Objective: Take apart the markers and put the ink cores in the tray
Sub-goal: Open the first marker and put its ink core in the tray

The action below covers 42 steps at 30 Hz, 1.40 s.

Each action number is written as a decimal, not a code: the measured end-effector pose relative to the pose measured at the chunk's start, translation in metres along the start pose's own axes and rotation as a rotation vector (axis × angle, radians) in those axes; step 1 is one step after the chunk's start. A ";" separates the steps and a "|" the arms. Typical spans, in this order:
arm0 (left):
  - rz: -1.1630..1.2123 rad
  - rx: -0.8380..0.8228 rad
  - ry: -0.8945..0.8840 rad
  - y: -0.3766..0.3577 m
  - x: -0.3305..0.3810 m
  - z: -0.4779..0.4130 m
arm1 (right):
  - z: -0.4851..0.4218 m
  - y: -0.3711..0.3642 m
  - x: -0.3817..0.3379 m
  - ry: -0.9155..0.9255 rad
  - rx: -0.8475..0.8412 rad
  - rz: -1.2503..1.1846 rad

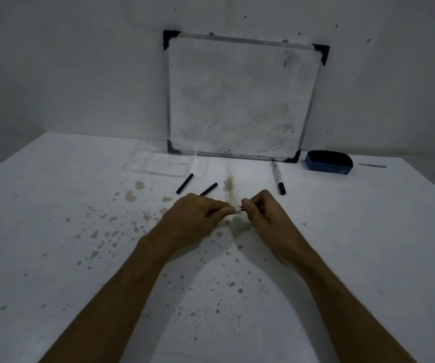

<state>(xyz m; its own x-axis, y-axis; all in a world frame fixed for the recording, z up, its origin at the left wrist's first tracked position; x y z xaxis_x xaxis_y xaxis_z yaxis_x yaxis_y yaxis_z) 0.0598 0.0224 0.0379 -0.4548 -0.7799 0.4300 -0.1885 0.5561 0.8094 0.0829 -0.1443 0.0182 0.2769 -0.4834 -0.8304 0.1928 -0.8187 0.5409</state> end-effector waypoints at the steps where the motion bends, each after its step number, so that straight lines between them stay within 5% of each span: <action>1: 0.031 -0.031 0.073 0.000 -0.011 0.001 | -0.001 0.008 0.001 0.003 0.039 -0.014; 7: 0.397 0.051 0.263 0.008 -0.029 0.011 | -0.004 0.027 0.019 0.081 0.081 0.131; 14: 0.770 -0.086 0.337 -0.010 -0.017 0.003 | -0.009 0.018 0.017 0.141 0.150 0.319; 18: 1.028 -0.064 0.411 -0.023 -0.012 0.004 | -0.002 0.024 0.002 0.127 0.269 0.111; 29: 1.482 0.176 0.599 -0.033 -0.029 0.009 | 0.009 -0.006 -0.017 0.154 0.155 -0.162; 34: 1.662 0.107 0.755 -0.048 -0.019 0.014 | -0.003 0.004 0.011 -0.066 0.170 -0.808; 42: 1.907 0.089 0.943 -0.068 -0.002 0.021 | 0.003 0.010 -0.014 0.063 0.350 -0.535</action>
<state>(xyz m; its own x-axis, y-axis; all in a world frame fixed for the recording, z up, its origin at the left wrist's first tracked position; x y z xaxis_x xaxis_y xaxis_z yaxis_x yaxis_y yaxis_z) 0.0553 -0.0080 -0.0262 0.3682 0.7579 0.5385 -0.1833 0.6270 -0.7571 0.0780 -0.1464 0.0345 0.2845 0.0304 -0.9582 0.0042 -0.9995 -0.0304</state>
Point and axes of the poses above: each hand's wrist, its own z-axis away from the middle knuckle, its own y-axis out of the back of the hand, x = y × z, the point moved 8 cm from there along -z, towards the middle knuckle, and after that the axes turned 2 degrees about -x, right-handed, at the moved point
